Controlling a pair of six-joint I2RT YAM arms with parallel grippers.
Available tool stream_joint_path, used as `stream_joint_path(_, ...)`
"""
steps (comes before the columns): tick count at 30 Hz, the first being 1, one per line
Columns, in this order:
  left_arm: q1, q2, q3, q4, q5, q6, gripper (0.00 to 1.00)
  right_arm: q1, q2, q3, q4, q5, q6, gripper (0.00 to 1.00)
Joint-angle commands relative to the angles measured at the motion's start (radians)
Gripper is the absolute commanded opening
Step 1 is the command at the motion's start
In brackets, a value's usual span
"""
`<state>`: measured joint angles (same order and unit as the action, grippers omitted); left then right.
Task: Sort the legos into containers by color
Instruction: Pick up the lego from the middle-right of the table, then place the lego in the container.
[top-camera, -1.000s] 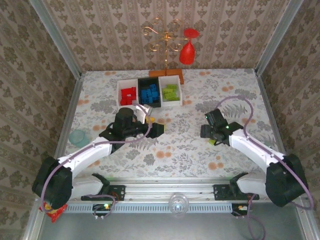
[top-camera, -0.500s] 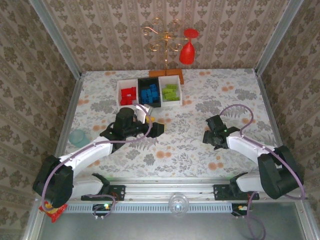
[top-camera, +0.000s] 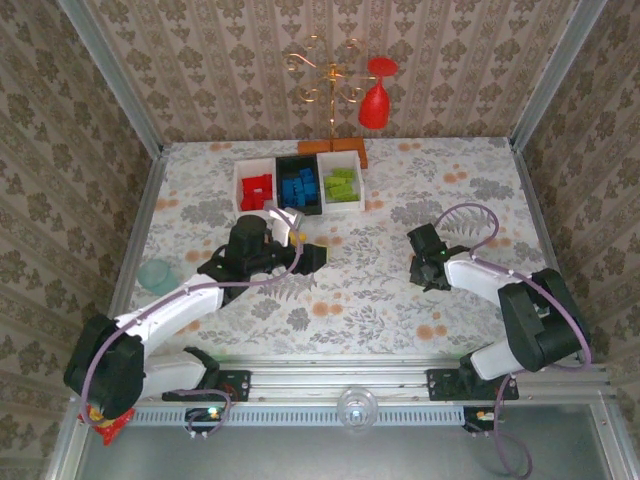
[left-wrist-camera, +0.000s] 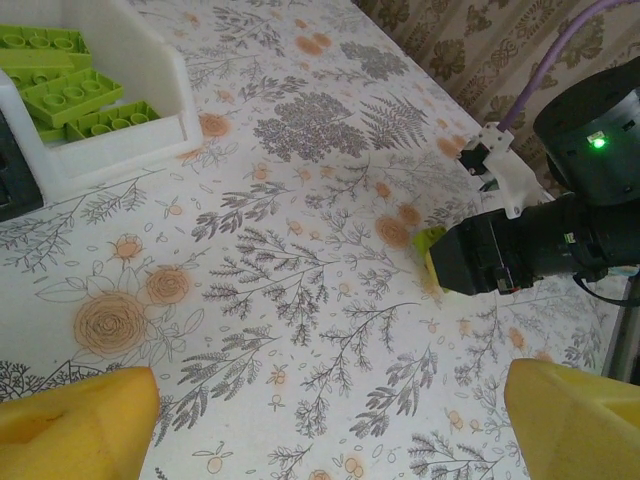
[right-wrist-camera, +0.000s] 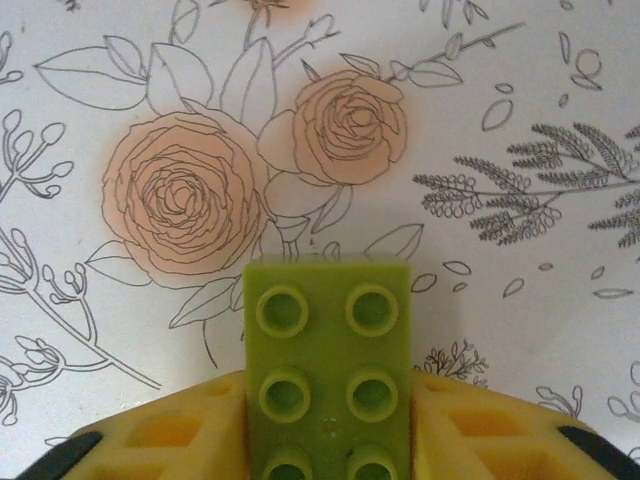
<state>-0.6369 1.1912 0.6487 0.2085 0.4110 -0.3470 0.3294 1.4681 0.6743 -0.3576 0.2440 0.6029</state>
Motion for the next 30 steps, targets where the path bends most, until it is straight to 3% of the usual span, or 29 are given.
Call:
stream_joint_path(1, 0.014, -0.031, 0.022, -0.032, -0.011, 0.023, 0.91, -0.001, 0.029, 0.043, 0.06, -0.022, -0.02, 0.35)
stream_joint_path(9, 0.046, -0.06, 0.011, -0.066, -0.064, 0.012, 0.91, 0.073, 0.015, 0.234, 0.181, -0.133, -0.06, 0.33)
stream_joint_path(18, 0.149, -0.114, -0.047, -0.057, -0.111, -0.062, 0.91, 0.13, 0.324, 0.653, 0.261, -0.18, -0.093, 0.34)
stream_joint_path(25, 0.158, -0.149, -0.054, -0.065, -0.115, -0.061, 0.91, 0.102, 0.604, 0.949, 0.264, -0.183, -0.09, 0.36)
stream_joint_path(30, 0.161, -0.162, -0.056, -0.075, -0.119, -0.056, 0.91, 0.073, 0.728, 1.099, 0.23, -0.223, -0.074, 0.44)
